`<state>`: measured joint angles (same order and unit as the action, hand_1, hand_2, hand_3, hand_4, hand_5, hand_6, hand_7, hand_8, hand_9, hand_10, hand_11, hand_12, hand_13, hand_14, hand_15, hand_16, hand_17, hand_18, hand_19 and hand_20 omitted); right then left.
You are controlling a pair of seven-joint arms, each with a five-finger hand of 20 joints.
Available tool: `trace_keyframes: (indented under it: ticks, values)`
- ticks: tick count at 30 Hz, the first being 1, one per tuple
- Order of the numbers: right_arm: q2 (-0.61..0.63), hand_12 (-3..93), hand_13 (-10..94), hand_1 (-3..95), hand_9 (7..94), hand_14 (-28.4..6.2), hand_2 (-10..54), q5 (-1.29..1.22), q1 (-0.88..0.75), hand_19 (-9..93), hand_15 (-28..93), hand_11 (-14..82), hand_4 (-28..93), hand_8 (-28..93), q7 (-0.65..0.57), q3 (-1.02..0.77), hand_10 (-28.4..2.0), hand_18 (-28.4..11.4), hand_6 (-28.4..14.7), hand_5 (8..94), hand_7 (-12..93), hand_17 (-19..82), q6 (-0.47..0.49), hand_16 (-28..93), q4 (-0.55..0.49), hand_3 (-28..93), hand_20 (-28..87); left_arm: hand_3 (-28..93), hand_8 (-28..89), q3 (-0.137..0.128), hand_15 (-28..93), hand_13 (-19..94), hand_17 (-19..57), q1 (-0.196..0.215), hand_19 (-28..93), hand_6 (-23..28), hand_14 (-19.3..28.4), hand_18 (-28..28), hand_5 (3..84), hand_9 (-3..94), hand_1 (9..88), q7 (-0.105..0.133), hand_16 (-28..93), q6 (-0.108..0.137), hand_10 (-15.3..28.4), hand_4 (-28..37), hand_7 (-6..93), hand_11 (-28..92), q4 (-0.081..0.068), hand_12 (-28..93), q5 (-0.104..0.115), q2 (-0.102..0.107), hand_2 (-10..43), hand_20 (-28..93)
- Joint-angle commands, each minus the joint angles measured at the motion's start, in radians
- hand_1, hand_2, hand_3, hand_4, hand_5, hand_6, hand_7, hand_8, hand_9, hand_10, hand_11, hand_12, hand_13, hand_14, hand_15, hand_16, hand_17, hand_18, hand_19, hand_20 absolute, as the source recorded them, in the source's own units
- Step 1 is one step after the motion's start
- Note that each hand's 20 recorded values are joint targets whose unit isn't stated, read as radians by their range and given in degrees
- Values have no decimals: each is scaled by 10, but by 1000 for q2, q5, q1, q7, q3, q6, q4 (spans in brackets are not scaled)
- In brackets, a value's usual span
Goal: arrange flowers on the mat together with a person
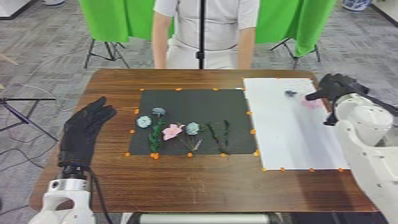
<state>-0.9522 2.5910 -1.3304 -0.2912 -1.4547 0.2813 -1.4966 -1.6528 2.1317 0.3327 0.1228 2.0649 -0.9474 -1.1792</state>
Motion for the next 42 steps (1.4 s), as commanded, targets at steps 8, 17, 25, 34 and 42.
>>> trace_keyframes:
  ticks: [8,17,25,34,42]
  values:
    - [-79,142,927,285,790,-51,-95,167,90,849,308,123,-283,-88,-10,50,-148,-136,-15,530,100,588,59,282,147,605,318,659,-62,-1,160,359,46,9,84,28,169,140,478,451,243,-4,56,13,129,-204,148,185,0,149,8,-12,4,204]
    - [-102,149,937,341,843,-31,-95,158,56,914,401,145,-274,-94,-22,45,-133,-131,-6,575,122,617,27,255,169,648,294,658,-62,-3,160,358,46,4,85,29,170,140,478,450,242,-12,56,9,128,-206,148,184,-3,149,7,-9,5,204]
    - [-116,166,937,465,889,-16,-95,118,20,932,490,169,-280,-112,-20,43,-99,-121,18,673,163,648,-72,208,184,649,319,655,-62,2,162,358,46,0,85,29,170,140,479,450,243,-12,56,1,129,-206,148,184,-5,149,2,-7,7,204]
    - [-58,255,937,654,937,-1,-95,60,4,932,588,213,-217,77,-24,57,-83,-128,12,815,191,684,-192,186,111,472,436,652,-62,-6,162,358,46,15,85,29,170,140,479,450,244,-8,55,13,129,-207,148,185,4,149,4,-10,10,204]
    - [49,252,937,646,937,5,-95,-8,-9,932,626,222,-217,90,-51,81,-80,-132,9,837,187,692,-252,186,-146,512,497,652,-61,-8,162,358,45,2,86,29,170,140,479,450,243,-21,55,4,129,-205,148,185,-3,149,5,0,10,204]
